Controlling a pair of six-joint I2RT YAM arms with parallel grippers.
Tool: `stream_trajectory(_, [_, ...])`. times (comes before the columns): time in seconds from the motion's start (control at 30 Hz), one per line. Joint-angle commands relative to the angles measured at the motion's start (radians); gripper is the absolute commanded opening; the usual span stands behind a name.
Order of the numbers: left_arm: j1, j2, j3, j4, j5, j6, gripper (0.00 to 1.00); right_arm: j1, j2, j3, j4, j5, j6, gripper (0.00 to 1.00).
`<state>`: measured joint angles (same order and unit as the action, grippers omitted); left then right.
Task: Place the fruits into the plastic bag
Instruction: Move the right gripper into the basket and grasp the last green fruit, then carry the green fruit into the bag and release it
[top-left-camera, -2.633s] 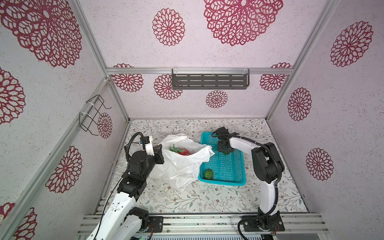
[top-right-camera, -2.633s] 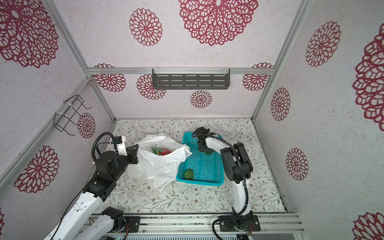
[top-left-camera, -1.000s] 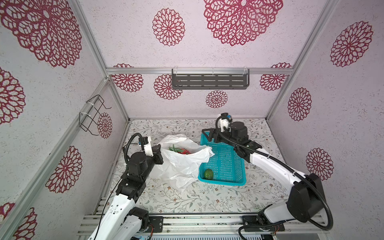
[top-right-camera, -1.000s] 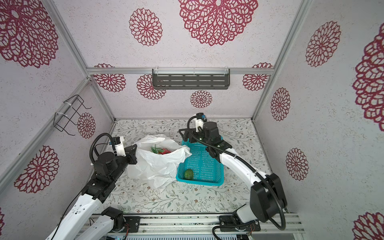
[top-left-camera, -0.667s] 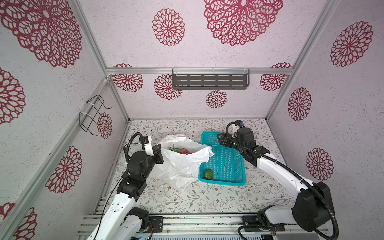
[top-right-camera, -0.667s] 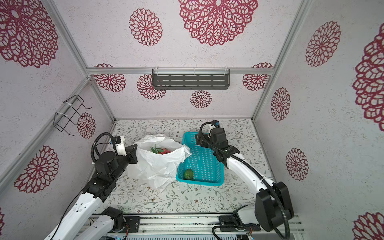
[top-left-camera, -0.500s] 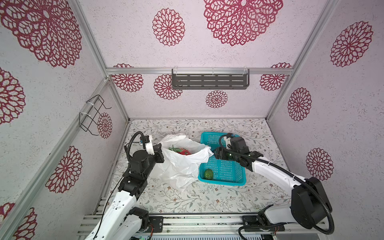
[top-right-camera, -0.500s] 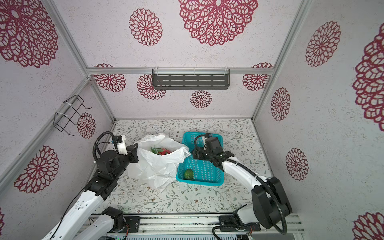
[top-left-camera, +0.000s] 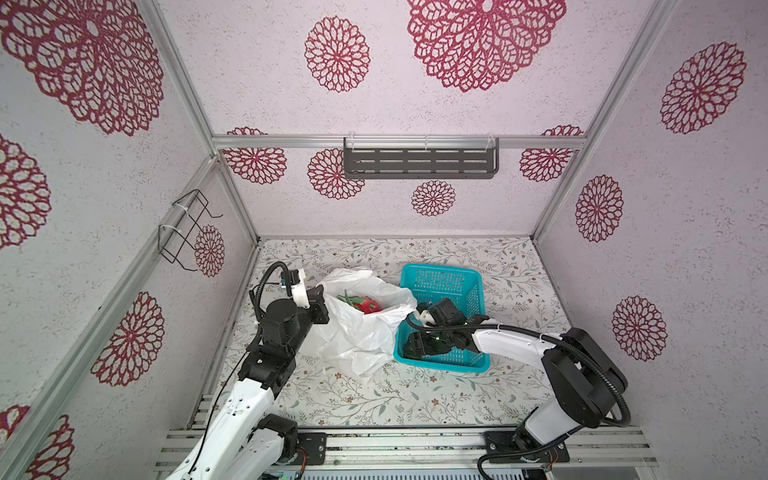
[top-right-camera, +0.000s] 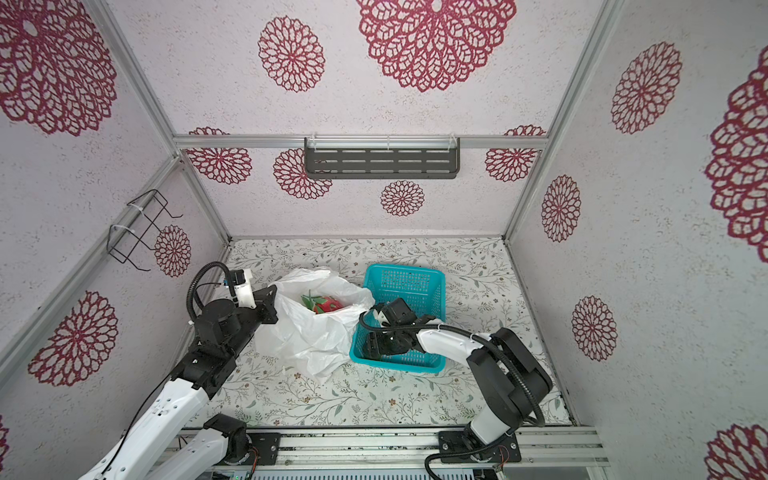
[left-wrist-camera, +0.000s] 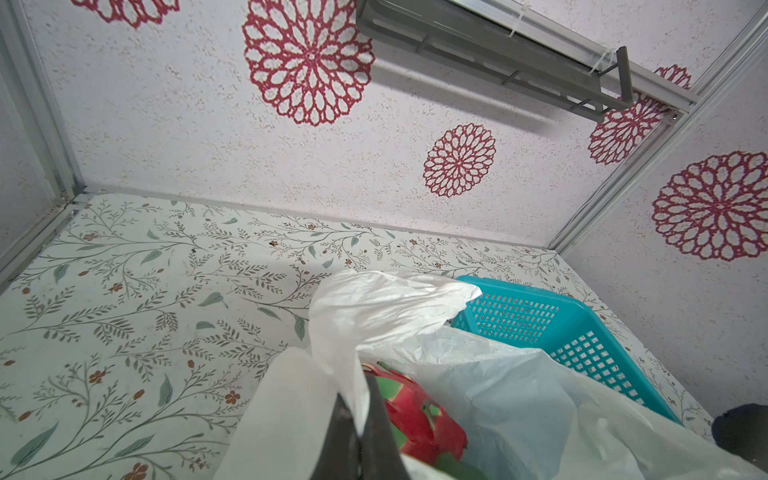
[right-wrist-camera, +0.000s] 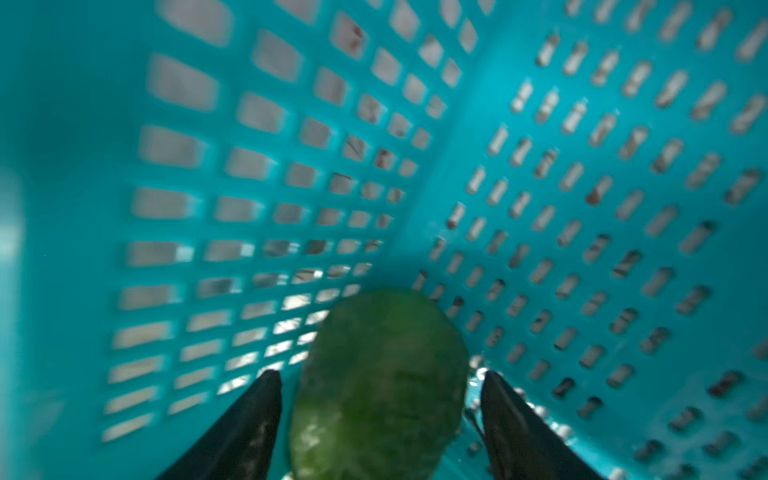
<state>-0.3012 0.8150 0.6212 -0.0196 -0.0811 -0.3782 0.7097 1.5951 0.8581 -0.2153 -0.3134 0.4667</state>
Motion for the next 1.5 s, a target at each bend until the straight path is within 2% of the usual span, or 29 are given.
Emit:
stream_trajectory(0.0, [-0.005, -0.021, -0.017, 0.023, -0.009, 0.005, 0.00, 0.006, 0.006, 0.026, -0.040, 0.045, -0.019, 0.64])
stream_trajectory(0.07, [-0.005, -0.020, -0.017, 0.023, -0.008, 0.007, 0.00, 0.004, 0.002, 0.034, -0.042, 0.075, -0.011, 0.49])
stream_trajectory(0.13, [-0.006, -0.018, -0.014, 0.023, -0.009, 0.011, 0.00, -0.003, -0.016, 0.045, -0.041, 0.108, -0.003, 0.42])
stream_trajectory(0.23, [-0.005, -0.014, -0.009, 0.023, -0.007, 0.016, 0.00, -0.039, -0.073, 0.064, -0.041, 0.183, 0.012, 0.38])
stream_trajectory(0.33, [-0.005, -0.015, -0.006, 0.021, -0.001, 0.020, 0.00, -0.087, -0.160, 0.108, -0.047, 0.308, 0.018, 0.38])
stream_trajectory(0.47, [-0.006, -0.020, -0.009, 0.025, 0.003, 0.018, 0.00, -0.100, -0.218, 0.238, 0.011, 0.440, -0.067, 0.39])
stream_trajectory(0.63, [-0.005, -0.016, -0.003, 0.027, 0.010, 0.015, 0.00, -0.076, -0.116, 0.447, 0.092, 0.373, -0.176, 0.41])
stream_trajectory(0.73, [-0.006, -0.023, 0.001, 0.020, 0.007, 0.013, 0.00, -0.042, -0.013, 0.568, 0.086, 0.205, -0.223, 0.42])
stream_trajectory(0.83, [-0.006, -0.039, 0.002, 0.003, 0.004, 0.013, 0.00, 0.027, 0.083, 0.670, 0.007, 0.023, -0.291, 0.44])
stream_trajectory(1.0, [-0.006, -0.069, -0.003, -0.009, 0.016, 0.019, 0.00, 0.131, 0.192, 0.763, -0.146, -0.111, -0.360, 0.45])
stream_trajectory(1.1, [-0.006, -0.093, -0.002, 0.002, 0.078, 0.034, 0.00, 0.158, 0.238, 0.789, -0.170, -0.167, -0.349, 0.46])
stream_trajectory(1.2, [-0.006, -0.116, 0.002, 0.018, 0.152, 0.044, 0.00, 0.174, 0.279, 0.824, -0.201, -0.212, -0.342, 0.52])
stream_trajectory(1.3, [-0.006, -0.127, 0.002, 0.021, 0.198, 0.040, 0.00, 0.179, 0.297, 0.844, -0.235, -0.226, -0.344, 0.74])
stream_trajectory(1.33, [-0.005, -0.129, 0.002, 0.020, 0.196, 0.036, 0.00, 0.179, 0.294, 0.843, -0.239, -0.216, -0.344, 0.78])
stream_trajectory(1.47, [-0.006, -0.138, -0.018, 0.020, 0.161, 0.022, 0.00, 0.165, 0.243, 0.828, -0.222, -0.114, -0.350, 0.84])
